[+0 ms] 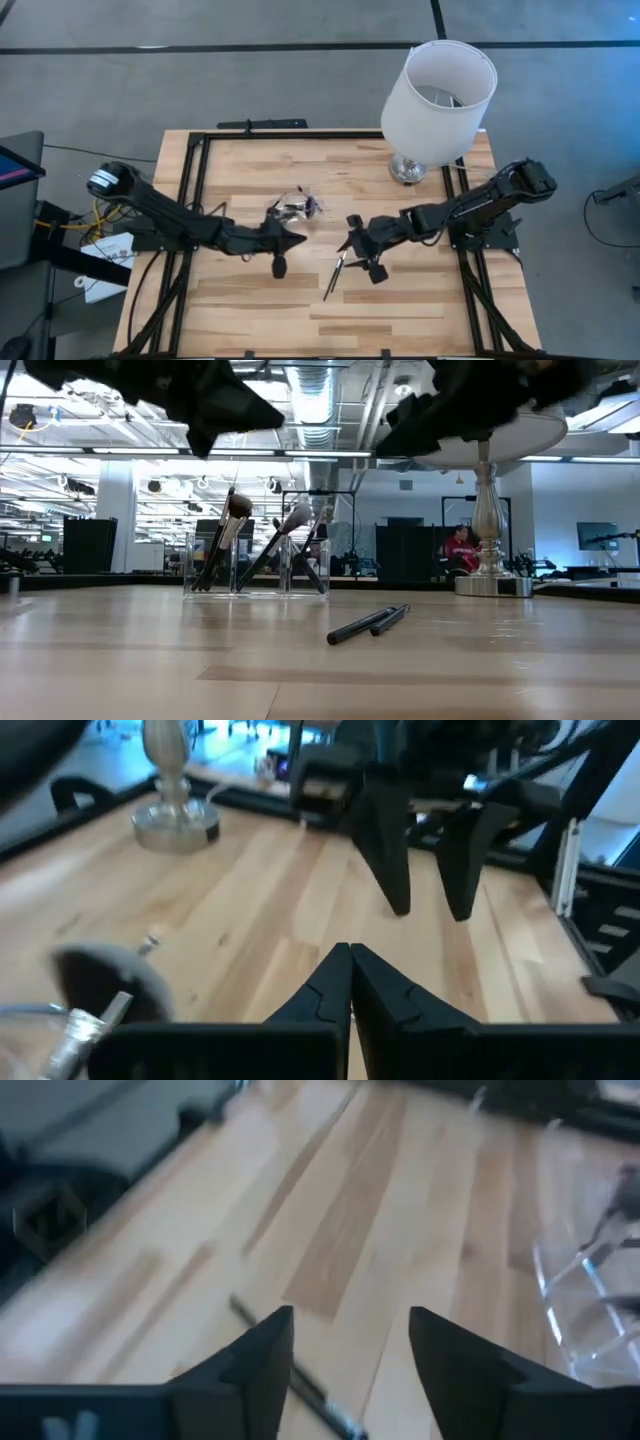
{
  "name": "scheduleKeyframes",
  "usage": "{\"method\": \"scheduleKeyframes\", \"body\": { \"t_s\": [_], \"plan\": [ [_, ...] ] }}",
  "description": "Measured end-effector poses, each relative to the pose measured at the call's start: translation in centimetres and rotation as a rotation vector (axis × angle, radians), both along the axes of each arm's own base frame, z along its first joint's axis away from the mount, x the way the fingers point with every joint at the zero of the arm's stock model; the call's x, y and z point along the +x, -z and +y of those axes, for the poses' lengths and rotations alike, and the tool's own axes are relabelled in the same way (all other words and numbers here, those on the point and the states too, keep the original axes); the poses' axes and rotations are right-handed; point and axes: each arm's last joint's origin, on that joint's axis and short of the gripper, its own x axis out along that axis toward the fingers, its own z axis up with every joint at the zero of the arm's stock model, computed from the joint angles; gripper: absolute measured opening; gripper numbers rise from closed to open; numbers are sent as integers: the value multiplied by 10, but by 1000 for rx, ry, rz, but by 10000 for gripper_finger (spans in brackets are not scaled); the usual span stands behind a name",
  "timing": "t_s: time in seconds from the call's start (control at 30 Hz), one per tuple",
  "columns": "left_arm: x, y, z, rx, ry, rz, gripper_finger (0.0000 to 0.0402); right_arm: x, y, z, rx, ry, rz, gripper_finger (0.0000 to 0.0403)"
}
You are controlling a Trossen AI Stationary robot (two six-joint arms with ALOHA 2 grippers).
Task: Pick & Place Makeup Supplies
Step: Put the black makeup brush into the transparent organizer
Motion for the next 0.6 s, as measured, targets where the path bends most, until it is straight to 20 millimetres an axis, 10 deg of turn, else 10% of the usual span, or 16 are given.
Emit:
{"method": "scheduleKeyframes", "body": {
  "t_s": [0.3,0.6],
  "plan": [
    [26,21,-11,-56,-16,33,26,-9,-4,10,-1,-174,9,190],
    [29,17,-9,-85,-64,-3,91,-46,-69,1,-121,-255,-109,167]
  ]
}}
